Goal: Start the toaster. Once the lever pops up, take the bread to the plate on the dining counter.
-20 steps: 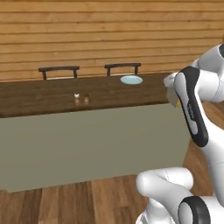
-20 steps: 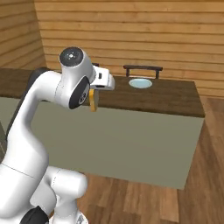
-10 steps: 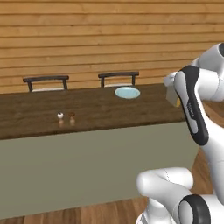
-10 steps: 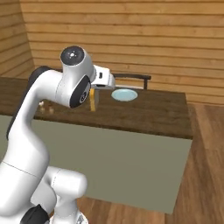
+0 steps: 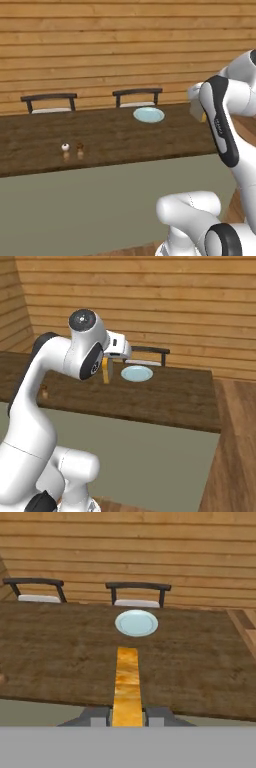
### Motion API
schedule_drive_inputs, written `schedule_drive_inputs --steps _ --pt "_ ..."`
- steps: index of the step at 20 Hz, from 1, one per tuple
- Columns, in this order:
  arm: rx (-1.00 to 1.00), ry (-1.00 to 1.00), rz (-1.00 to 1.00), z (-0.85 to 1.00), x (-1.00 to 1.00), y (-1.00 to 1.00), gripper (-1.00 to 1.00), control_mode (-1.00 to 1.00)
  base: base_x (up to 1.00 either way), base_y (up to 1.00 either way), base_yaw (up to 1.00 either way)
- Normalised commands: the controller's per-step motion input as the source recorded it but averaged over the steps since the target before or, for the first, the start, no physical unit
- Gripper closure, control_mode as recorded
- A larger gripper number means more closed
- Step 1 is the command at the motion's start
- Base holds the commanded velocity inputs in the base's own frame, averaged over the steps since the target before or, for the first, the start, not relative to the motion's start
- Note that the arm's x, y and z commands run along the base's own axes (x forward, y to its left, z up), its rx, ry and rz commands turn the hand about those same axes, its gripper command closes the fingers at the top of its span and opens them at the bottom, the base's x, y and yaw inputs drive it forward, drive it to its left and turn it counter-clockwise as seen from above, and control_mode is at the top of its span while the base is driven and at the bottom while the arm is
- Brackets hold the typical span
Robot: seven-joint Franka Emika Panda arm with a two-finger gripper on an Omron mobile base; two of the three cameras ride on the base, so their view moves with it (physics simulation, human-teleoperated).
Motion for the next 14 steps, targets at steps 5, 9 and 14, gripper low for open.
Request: schedule_drive_inputs --steps 5,9,14 --pt "0.00 0.00 0.00 0.00 0.00 0.00 1.00 1.00 0.46 -0.14 0.00" --pt "0.00 0.00 0.00 0.00 0.00 0.00 1.00 1.00 0.45 -0.06 0.00" --pt "0.00 0.00 0.00 0.00 0.00 0.00 1.00 1.00 0.54 -0.07 0.00"
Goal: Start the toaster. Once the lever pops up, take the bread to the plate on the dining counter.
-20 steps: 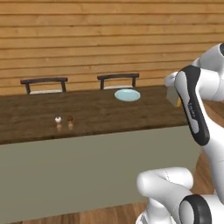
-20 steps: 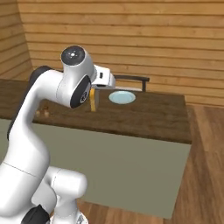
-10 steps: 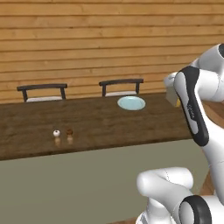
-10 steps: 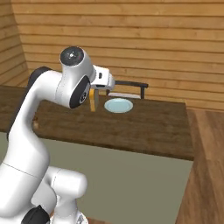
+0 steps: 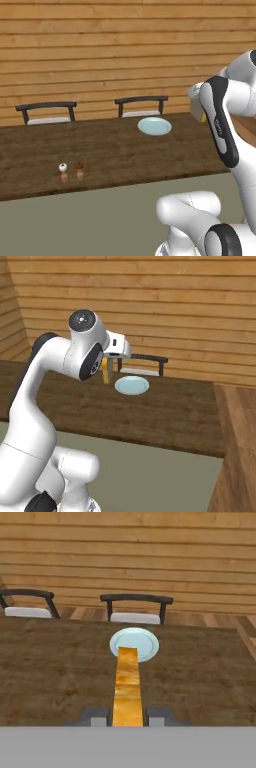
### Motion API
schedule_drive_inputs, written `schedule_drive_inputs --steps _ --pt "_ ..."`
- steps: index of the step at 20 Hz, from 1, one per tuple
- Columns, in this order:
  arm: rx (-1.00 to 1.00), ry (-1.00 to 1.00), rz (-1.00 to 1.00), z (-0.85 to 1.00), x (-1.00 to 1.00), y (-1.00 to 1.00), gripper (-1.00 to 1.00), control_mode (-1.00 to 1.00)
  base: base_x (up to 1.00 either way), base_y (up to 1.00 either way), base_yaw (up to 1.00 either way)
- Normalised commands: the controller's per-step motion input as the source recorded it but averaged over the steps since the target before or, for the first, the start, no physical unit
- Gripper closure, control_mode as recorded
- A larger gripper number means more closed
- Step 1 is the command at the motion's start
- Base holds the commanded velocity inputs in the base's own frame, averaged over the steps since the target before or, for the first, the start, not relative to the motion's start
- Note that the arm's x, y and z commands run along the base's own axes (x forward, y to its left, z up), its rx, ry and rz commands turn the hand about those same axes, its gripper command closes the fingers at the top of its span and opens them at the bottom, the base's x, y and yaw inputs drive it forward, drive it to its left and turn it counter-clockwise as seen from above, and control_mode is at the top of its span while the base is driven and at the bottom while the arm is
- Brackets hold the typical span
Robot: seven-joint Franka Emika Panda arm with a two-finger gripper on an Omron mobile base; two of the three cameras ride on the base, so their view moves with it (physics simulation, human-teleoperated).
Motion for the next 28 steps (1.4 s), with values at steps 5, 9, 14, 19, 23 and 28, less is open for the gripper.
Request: schedule_drive_inputs --steps 5,9,14,19,23,28 --pt "0.00 0.00 0.00 0.00 0.00 0.00 1.00 1.00 0.49 -0.02 0.00" --pt "0.00 0.00 0.00 0.00 0.00 0.00 1.00 1.00 0.34 -0.14 0.05" --pt "0.32 0.00 0.13 -0.57 0.37 -0.27 1.00 -1.00 0.06 -0.03 0.02" --pt "0.43 0.06 0.22 -0.99 0.81 -0.37 1.00 -1.00 0.00 0.00 0.00" --pt "0.25 0.20 0.19 -0.87 1.00 -0.14 1.00 -1.00 0.00 0.00 0.00" --pt "0.23 0.18 0.13 -0.52 1.00 -0.07 1.00 -1.00 0.00 0.00 0.00"
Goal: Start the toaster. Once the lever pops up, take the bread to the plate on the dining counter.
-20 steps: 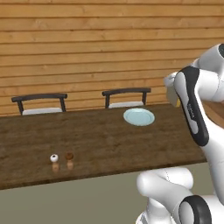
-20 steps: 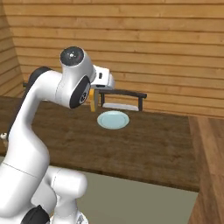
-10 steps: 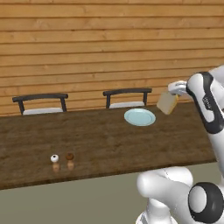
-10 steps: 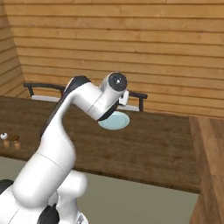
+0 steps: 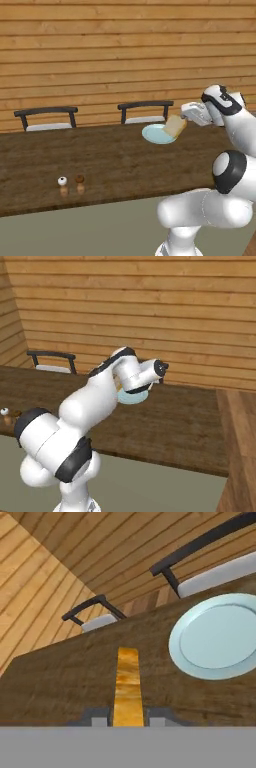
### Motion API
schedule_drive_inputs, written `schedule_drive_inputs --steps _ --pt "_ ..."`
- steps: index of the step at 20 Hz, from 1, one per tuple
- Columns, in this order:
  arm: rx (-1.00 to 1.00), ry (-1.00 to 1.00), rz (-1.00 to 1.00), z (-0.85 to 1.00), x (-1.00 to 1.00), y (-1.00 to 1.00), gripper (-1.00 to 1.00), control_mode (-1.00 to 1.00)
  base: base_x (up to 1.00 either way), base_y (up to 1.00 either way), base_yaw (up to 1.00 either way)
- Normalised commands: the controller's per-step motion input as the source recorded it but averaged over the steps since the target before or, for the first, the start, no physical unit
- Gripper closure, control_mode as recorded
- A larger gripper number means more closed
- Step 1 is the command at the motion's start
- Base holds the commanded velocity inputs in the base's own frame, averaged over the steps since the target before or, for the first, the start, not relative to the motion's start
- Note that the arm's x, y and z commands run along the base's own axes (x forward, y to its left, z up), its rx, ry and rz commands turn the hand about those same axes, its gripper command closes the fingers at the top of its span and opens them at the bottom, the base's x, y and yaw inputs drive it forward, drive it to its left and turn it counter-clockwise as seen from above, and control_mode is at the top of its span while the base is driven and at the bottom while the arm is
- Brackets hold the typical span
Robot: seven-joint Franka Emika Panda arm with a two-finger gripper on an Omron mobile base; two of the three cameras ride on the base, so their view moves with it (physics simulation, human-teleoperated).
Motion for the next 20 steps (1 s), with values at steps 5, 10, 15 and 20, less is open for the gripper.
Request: schedule_drive_inputs --steps 5,10,15,20 --pt "0.12 0.11 0.08 -0.49 1.00 -0.04 1.00 -1.00 0.00 0.00 0.00" --pt "-0.08 0.01 -0.01 -0.42 0.84 0.15 1.00 -1.00 0.00 0.00 0.00" --pt "-0.11 0.00 -0.03 -0.52 0.50 0.00 1.00 -1.00 0.00 0.00 0.00" --pt "-0.03 0.00 -0.02 -0.46 0.45 0.02 1.00 -1.00 0.00 0.00 0.00"
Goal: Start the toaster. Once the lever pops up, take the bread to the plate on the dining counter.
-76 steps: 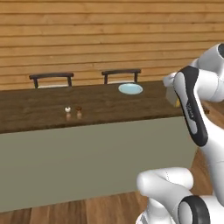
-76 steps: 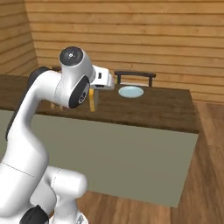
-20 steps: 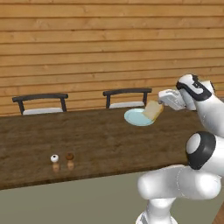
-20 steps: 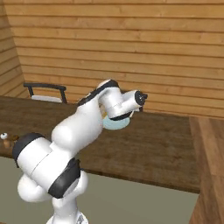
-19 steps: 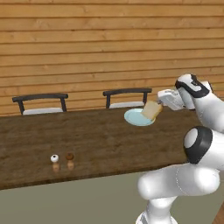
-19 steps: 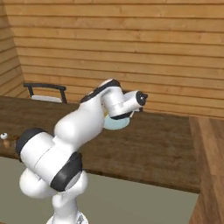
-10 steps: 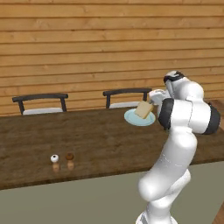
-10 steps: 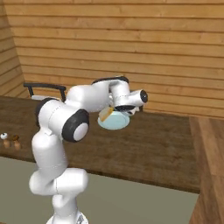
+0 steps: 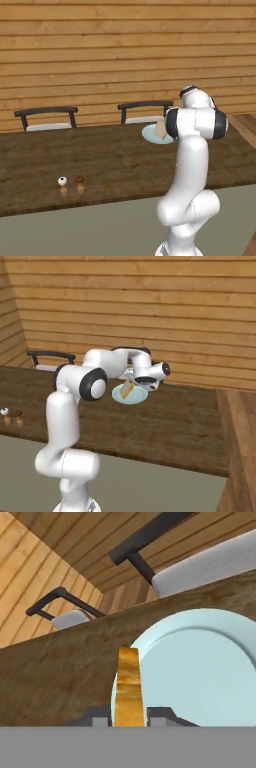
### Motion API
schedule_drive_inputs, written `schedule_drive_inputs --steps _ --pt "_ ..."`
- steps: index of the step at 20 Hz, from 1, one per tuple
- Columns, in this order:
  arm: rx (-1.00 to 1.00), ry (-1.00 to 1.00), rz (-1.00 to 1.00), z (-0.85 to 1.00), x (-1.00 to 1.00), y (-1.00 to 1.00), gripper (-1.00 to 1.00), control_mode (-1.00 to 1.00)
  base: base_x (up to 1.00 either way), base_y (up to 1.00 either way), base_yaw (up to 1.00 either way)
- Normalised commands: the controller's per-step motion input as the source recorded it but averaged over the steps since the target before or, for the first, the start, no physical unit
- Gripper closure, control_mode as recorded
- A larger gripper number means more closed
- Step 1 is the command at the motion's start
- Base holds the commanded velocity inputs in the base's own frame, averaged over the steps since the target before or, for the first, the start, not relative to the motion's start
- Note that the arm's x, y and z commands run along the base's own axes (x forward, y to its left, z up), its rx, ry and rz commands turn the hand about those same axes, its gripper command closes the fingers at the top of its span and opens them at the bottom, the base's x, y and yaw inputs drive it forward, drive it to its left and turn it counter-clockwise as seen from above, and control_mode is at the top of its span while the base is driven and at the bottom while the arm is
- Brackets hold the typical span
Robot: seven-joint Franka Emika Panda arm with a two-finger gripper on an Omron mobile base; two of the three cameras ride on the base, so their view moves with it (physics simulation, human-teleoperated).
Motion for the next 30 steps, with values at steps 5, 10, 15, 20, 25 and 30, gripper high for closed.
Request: schedule_drive_inputs --steps 5,10,15,20,25,30 --pt "0.00 0.00 -0.02 -0.15 0.29 0.16 1.00 -1.00 0.00 0.00 0.00" --pt "-0.03 0.00 -0.02 -0.14 0.33 0.23 1.00 -1.00 0.00 0.00 0.00" --pt "-0.11 0.00 -0.05 -0.21 0.51 0.09 1.00 -1.00 0.00 0.00 0.00" --pt "-0.12 -0.02 -0.03 -0.42 0.19 0.11 1.00 -1.00 0.00 0.00 0.00" --pt "-0.12 -0.17 0.00 -0.09 -0.23 0.19 -1.00 -1.00 0.00 0.00 0.00" --pt "-0.14 -0.20 0.00 0.00 -0.36 0.31 -1.00 -1.00 0.00 0.00 0.00"
